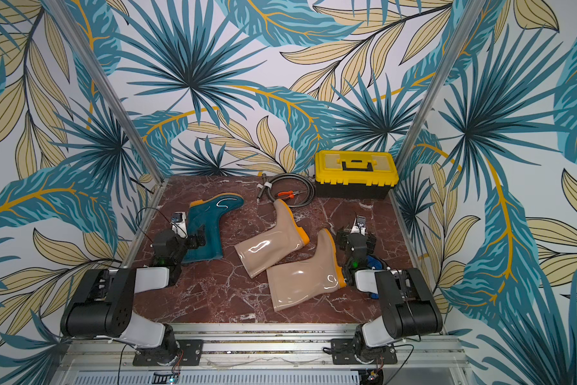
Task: Wipe the rubber boots with a cloth
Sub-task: Adjust the rubber boot at the center of the board.
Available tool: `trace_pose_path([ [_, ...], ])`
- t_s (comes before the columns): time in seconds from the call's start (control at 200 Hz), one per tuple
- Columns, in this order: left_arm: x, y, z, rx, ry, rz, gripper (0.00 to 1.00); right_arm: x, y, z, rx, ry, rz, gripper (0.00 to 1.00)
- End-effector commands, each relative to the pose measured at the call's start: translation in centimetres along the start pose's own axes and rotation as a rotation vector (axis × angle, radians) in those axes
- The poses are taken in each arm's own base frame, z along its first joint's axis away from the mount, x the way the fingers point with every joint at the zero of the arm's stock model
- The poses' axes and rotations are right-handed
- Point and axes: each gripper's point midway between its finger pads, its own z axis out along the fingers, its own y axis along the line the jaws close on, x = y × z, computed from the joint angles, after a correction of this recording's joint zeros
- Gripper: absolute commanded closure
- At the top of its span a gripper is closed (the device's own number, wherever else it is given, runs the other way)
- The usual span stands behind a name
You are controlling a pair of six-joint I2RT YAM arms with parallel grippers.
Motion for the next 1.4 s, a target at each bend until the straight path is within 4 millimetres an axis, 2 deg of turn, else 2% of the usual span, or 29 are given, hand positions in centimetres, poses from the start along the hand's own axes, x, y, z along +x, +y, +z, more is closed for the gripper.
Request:
trace_pose_path([
  [0.0, 0.3, 0.1, 0.0, -0.002, 0.004, -0.006, 0.0, -0.4, -0.1, -0.1, -0.003, -0.016, 0.018, 0.0],
  [0.115, 0.3, 0.1, -0.2, -0.006, 0.001, -0.005, 0.0, -0.5, -0.2, -0.2, -0.001, -0.021, 0.018, 0.0],
  [0.16, -0.4, 0.0, -0.3, -0.009, -0.013, 0.002, 0.01, -0.8, -0.3, -0.3, 0.004, -0.035, 0.015, 0.01],
  [0.255, -2.4, 0.2, -1.1, -0.044, -0.069, 0.018, 0.0, -2.3, -0.3, -1.1, -0.01, -0.043, 0.008, 0.01],
  [0.33, -3.7, -0.4, -2.2, -0.034, -0.1, 0.034, 0.01, -4.0, -1.2, -2.1, 0.027, -0.016, 0.03, 0.01],
  [0.436, -6.1, -1.5, -3.9, -0.045, -0.167, 0.048, 0.01, -6.1, -2.5, -3.8, 0.085, 0.099, 0.091, 0.01],
  [0.511, -7.8, -2.3, -4.9, -0.004, -0.214, -0.046, 0.0, -6.4, -2.1, -5.3, 0.062, 0.232, 0.156, 0.01],
  [0.541, -8.4, -2.7, -5.2, 0.023, -0.219, -0.086, 0.01, -6.5, -1.4, -5.8, 0.02, 0.277, 0.182, 0.03],
  [0.631, -9.3, -4.7, -5.8, 0.127, -0.165, -0.19, 0.01, -5.0, 1.3, -7.2, -0.107, 0.435, 0.207, 0.08],
  [0.676, -9.3, -5.9, -6.0, 0.173, -0.111, -0.231, 0.01, -4.2, 2.5, -7.7, -0.147, 0.504, 0.22, 0.11],
  [0.761, -8.3, -8.4, -6.4, 0.26, -0.006, -0.301, 0.01, -2.8, 5.2, -8.7, -0.216, 0.622, 0.199, 0.25],
  [0.866, -5.6, -12.8, -7.2, 0.368, 0.142, -0.331, 0.0, -1.5, 9.6, -9.9, -0.28, 0.703, 0.078, 0.33],
  [0.951, -2.7, -17.8, -8.5, 0.461, 0.268, -0.259, 0.01, -0.2, 14.0, -10.7, -0.379, 0.765, -0.009, 0.42],
  [1.016, -0.3, -21.4, -9.6, 0.529, 0.347, -0.195, 0.01, 1.7, 17.6, -11.0, -0.459, 0.827, -0.06, 0.51],
  [1.091, 1.9, -24.2, -10.8, 0.6, 0.419, -0.162, 0.0, 4.1, 21.3, -11.5, -0.538, 0.901, -0.143, 0.62],
  [1.156, 3.2, -24.8, -11.2, 0.615, 0.472, -0.19, 0.01, 6.1, 23.4, -12.0, -0.567, 0.96, -0.228, 0.71],
  [1.226, 3.9, -24.6, -11.3, 0.611, 0.49, -0.197, 0.01, 7.9, 24.7, -12.6, -0.586, 1.007, -0.289, 0.77],
  [1.312, 3.9, -24.2, -11.0, 0.594, 0.484, -0.196, 0.0, 9.2, 25.5, -13.9, -0.624, 1.051, -0.301, 0.81],
  [1.392, 3.6, -23.9, -10.7, 0.597, 0.486, -0.21, 0.0, 9.9, 25.3, -15.1, -0.633, 1.058, -0.334, 0.81],
])
